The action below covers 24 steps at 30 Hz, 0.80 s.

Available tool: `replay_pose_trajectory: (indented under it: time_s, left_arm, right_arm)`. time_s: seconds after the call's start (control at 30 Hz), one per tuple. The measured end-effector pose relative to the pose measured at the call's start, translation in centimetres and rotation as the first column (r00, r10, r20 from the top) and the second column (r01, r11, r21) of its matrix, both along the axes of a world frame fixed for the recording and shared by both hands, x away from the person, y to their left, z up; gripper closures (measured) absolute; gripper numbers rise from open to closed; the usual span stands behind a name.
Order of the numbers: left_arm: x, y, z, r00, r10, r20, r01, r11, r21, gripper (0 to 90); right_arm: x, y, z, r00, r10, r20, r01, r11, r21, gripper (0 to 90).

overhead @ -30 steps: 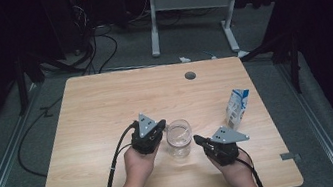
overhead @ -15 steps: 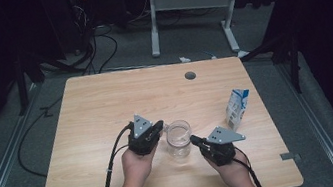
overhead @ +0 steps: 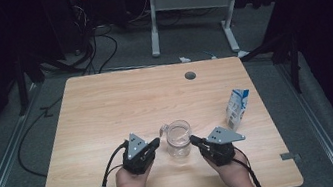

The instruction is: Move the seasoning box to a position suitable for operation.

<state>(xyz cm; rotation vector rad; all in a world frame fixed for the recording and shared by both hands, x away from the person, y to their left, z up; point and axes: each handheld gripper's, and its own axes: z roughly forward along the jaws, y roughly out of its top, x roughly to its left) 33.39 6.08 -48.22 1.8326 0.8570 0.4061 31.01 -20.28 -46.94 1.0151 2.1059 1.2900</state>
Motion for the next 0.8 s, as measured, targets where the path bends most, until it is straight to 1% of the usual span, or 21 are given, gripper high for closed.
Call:
replay_pose_trajectory:
  time_s: [0.07,0.2,0.37,0.57,0.8]
  left_arm:
    - [-0.3,-0.1,-0.1,1.0000,-0.007,-0.001,0.007,1.0000,-0.006,90.0]
    - [-0.8,-0.7,-0.3,0.9996,-0.026,0.002,0.026,0.9996,-0.005,90.0]
    - [-1.3,-1.3,-0.4,0.9989,-0.045,0.011,0.045,0.9989,-0.012,90.0]
    - [-1.5,-1.8,-0.2,0.9983,-0.056,0.013,0.056,0.9979,-0.031,90.0]
    - [-1.7,-2.4,-0.2,0.9978,-0.066,0.010,0.066,0.9969,-0.043,90.0]
  right_arm:
    - [0.0,0.0,0.0,1.0000,0.000,-0.001,0.000,1.0000,0.001,90.0]
    - [0.0,0.0,0.1,1.0000,-0.001,0.001,0.001,1.0000,0.005,90.0]
    - [-0.1,-0.1,0.2,1.0000,-0.001,0.007,0.001,1.0000,0.004,90.0]
    - [-0.2,0.0,0.4,0.9999,-0.001,0.013,0.001,1.0000,0.008,90.0]
    - [-0.3,0.0,0.5,0.9998,0.003,0.018,-0.003,0.9999,0.010,90.0]
